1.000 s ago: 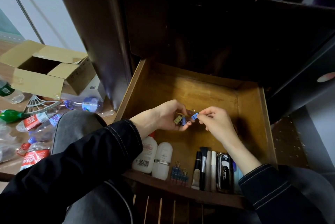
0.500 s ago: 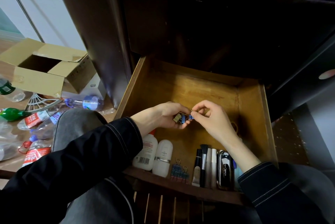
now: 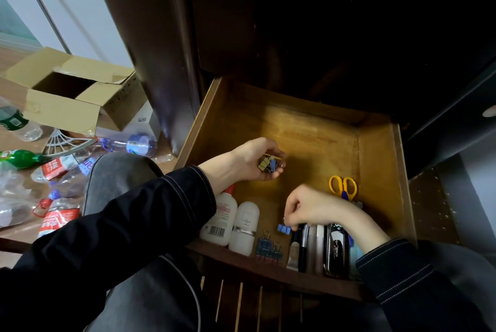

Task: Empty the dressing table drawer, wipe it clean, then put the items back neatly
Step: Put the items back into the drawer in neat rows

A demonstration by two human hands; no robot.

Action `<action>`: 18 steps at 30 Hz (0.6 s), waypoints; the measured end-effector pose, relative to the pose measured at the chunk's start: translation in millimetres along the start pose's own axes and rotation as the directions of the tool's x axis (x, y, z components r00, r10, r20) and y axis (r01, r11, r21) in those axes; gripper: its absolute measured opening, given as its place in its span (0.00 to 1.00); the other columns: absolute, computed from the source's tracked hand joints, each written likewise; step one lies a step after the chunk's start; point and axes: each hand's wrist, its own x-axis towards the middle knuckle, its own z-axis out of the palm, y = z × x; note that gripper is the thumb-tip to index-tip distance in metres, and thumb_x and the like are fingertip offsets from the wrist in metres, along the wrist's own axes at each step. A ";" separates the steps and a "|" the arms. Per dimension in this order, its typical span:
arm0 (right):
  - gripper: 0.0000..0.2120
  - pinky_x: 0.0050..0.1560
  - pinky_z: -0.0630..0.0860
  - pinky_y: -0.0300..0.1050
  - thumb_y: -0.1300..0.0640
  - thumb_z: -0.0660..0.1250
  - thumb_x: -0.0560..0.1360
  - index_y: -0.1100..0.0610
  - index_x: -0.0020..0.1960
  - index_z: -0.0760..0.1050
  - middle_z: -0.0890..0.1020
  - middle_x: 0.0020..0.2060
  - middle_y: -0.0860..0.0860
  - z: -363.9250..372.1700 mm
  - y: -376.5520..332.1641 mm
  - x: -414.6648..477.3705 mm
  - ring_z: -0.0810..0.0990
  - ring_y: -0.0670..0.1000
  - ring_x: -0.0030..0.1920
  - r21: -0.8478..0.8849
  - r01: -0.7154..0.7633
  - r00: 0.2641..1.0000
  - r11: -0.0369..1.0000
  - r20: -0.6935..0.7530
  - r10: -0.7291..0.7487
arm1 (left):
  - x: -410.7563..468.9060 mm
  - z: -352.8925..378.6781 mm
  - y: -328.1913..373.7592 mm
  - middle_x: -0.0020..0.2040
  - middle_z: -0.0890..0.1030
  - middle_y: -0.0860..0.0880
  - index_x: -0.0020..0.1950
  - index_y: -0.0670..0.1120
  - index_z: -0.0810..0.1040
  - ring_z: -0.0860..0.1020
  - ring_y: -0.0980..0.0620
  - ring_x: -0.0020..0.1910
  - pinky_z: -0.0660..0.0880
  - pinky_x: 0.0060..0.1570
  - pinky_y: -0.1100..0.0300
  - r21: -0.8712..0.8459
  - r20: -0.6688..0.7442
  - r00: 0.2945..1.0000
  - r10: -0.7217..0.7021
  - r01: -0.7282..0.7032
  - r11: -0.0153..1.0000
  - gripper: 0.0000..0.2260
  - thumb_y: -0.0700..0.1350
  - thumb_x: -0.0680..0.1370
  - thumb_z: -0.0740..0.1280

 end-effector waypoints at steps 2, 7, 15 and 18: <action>0.04 0.37 0.73 0.44 0.58 0.74 0.71 0.59 0.42 0.86 0.87 0.39 0.53 4.1 -1.6 1.0 0.77 0.46 0.36 -0.059 0.034 0.998 0.998 0.053 -0.031 | -1.0 -0.2 0.3 0.46 0.79 0.40 0.53 0.39 0.78 0.78 0.47 0.37 0.77 0.34 0.58 0.000 -0.002 1.000 0.000 0.000 1.000 0.08 0.40 0.80 0.61; 0.04 0.49 0.80 0.52 0.59 0.74 0.71 0.59 0.45 0.86 0.87 0.45 0.53 10.4 -6.1 2.5 0.81 0.46 0.43 -0.115 0.082 0.993 0.990 0.089 -0.072 | -3.7 0.5 0.7 0.48 0.79 0.38 0.52 0.38 0.78 0.80 0.45 0.38 0.80 0.34 0.57 -0.017 0.017 1.000 -0.011 0.011 1.000 0.08 0.39 0.80 0.60; 0.05 0.52 0.79 0.53 0.59 0.75 0.72 0.58 0.46 0.87 0.87 0.45 0.54 13.5 -6.9 3.0 0.84 0.55 0.49 -0.145 0.124 0.986 0.982 0.126 -0.105 | -7.4 1.6 0.6 0.51 0.78 0.38 0.55 0.38 0.77 0.80 0.44 0.42 0.80 0.38 0.56 -0.003 0.026 1.000 -0.017 0.018 1.000 0.08 0.39 0.81 0.60; 0.04 0.51 0.80 0.53 0.59 0.75 0.72 0.57 0.46 0.86 0.87 0.44 0.52 13.6 -6.6 2.6 0.84 0.52 0.46 -0.141 0.135 0.984 0.981 0.135 -0.116 | -7.6 1.6 0.2 0.51 0.78 0.38 0.56 0.38 0.77 0.80 0.44 0.42 0.80 0.39 0.56 0.000 0.026 0.999 -0.023 0.023 1.000 0.09 0.39 0.81 0.60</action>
